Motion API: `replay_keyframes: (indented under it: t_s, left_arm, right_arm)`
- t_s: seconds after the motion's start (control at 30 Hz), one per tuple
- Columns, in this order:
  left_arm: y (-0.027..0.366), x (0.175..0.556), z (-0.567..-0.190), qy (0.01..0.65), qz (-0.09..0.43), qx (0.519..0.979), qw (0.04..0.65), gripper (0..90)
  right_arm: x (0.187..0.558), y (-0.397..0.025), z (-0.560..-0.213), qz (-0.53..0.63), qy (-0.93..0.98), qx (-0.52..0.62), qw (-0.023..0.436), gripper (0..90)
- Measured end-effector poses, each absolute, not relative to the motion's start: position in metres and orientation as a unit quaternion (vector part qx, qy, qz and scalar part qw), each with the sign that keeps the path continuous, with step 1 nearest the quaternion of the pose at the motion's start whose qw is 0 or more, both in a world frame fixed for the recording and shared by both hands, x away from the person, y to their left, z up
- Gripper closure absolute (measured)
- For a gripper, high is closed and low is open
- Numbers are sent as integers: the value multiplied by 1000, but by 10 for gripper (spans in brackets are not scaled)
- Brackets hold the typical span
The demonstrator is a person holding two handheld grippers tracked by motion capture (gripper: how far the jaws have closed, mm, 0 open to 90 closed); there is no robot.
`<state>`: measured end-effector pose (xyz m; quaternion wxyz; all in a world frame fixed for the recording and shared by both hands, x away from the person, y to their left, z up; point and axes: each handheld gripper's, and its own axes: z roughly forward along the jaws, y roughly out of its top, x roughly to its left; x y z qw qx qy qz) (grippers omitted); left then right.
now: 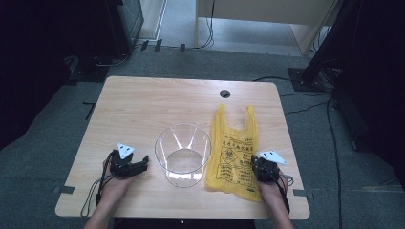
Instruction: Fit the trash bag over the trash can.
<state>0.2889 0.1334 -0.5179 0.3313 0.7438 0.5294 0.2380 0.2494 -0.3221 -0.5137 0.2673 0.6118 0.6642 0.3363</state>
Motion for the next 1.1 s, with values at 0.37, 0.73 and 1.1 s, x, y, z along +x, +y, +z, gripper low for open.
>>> replay_keyframes:
  t_s: [0.37,0.73,1.1]
  left_arm:
    - [134,289,-518,528,237,745,332,238]
    - [134,289,-518,528,234,744,337,236]
    - [135,289,-518,531,228,742,340,190]
  right_arm:
    - [251,-321,-509,344,650,625,262,396]
    - [263,-314,-517,307,648,648,256,469]
    - [263,-304,-521,326,657,623,270,887]
